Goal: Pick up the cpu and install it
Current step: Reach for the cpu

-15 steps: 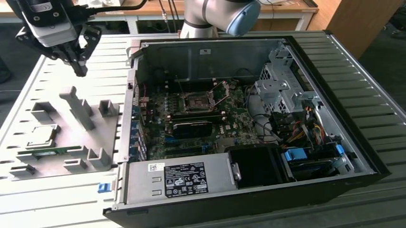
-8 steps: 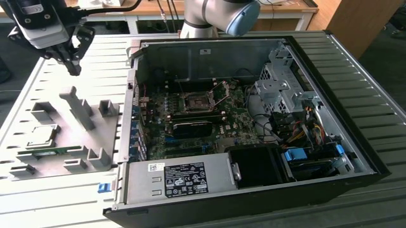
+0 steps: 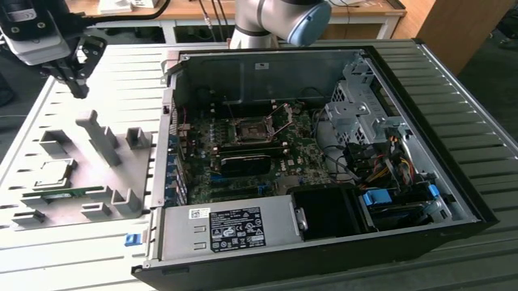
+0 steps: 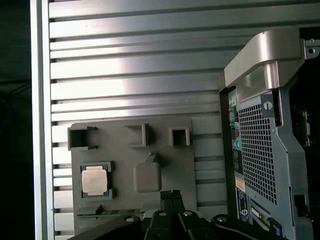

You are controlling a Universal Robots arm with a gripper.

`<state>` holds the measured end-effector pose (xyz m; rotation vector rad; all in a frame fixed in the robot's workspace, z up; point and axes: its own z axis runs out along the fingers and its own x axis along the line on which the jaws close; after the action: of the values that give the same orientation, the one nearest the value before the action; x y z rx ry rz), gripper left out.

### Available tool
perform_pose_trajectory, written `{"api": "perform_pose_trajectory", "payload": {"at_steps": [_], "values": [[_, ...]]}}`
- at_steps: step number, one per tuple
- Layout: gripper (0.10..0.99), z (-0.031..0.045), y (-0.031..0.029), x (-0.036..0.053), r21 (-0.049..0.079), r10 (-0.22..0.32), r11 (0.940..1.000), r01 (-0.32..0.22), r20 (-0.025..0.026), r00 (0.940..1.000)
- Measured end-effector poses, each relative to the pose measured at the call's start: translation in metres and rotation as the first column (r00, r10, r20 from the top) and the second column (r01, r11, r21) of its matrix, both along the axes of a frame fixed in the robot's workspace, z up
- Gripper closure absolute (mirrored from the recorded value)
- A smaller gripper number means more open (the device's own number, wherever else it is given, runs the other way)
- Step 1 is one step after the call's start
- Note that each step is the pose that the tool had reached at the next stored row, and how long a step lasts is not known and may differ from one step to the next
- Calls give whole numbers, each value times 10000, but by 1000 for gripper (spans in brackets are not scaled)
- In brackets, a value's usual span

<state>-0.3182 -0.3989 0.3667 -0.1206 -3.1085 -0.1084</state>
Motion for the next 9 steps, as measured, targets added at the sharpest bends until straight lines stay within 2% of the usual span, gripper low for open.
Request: {"api": "perform_pose_trajectory", "payload": {"at_steps": [9], "values": [[965,-3,0,-229,-1,1,10000,-1,0,10000]]}}
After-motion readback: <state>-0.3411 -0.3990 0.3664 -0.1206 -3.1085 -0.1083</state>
